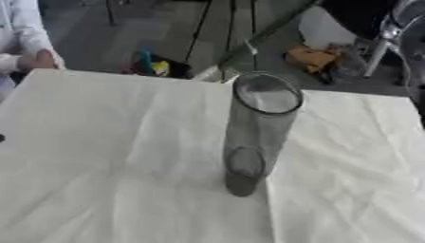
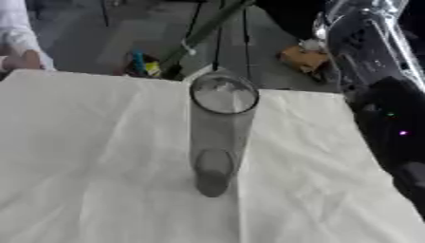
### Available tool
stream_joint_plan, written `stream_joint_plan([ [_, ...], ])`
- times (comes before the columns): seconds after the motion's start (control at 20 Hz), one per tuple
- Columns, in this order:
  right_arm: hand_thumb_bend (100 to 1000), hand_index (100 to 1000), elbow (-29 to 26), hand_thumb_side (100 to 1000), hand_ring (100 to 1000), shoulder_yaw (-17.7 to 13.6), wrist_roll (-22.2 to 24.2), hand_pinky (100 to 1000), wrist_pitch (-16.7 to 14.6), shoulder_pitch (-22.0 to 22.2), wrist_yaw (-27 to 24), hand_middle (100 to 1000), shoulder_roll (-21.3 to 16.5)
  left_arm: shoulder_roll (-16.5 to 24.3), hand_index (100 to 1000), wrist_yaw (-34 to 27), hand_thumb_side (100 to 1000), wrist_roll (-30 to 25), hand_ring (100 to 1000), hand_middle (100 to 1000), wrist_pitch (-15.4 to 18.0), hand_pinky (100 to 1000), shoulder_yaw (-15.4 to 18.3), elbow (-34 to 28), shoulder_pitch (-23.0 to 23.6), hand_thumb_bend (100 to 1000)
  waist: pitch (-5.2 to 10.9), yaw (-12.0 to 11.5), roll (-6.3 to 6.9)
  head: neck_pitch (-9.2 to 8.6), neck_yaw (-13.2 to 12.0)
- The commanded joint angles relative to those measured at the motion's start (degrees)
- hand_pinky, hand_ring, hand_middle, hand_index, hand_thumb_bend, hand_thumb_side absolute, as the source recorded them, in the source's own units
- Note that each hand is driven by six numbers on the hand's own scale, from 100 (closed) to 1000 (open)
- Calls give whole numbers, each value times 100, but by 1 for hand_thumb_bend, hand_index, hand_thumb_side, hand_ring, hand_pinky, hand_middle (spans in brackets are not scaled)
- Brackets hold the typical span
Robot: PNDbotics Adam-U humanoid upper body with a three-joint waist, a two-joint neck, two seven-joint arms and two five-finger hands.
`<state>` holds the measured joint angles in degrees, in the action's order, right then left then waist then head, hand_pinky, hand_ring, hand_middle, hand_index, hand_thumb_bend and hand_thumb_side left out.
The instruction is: Arrange flowers into the vase.
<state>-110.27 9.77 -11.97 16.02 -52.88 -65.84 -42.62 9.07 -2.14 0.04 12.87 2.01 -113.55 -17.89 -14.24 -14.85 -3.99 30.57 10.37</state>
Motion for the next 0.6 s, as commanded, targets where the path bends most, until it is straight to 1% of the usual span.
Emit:
stream_joint_plan([
  [0.05, 100, 123, -110, 155, 100, -88, 13, 100, -81, -73, -54, 100, -220, 121, 900, 14, 1000, 21, 697, 696, 3, 551, 36, -104, -36, 100, 205, 15, -64, 34, -57],
  [0.25, 100, 123, -112, 154, 100, -122, -48, 100, -227, -77, -19, 100, -290, 122, 900, 7, 1000, 15, 696, 696, 0, 550, 35, -104, -34, 100, 208, 15, -59, 24, -72],
  [0.45, 100, 123, -150, 148, 100, -83, 5, 100, -213, 5, 6, 100, -438, 134, 900, 9, 1000, 16, 696, 696, 3, 550, 41, -104, -30, 100, 210, 26, -63, 36, -92],
  [0.6, 100, 123, -174, 147, 100, -88, 38, 100, -258, 68, 85, 100, -527, 137, 900, 18, 1000, 15, 696, 696, 0, 550, 40, -104, -29, 100, 204, 37, -64, 37, -94],
])
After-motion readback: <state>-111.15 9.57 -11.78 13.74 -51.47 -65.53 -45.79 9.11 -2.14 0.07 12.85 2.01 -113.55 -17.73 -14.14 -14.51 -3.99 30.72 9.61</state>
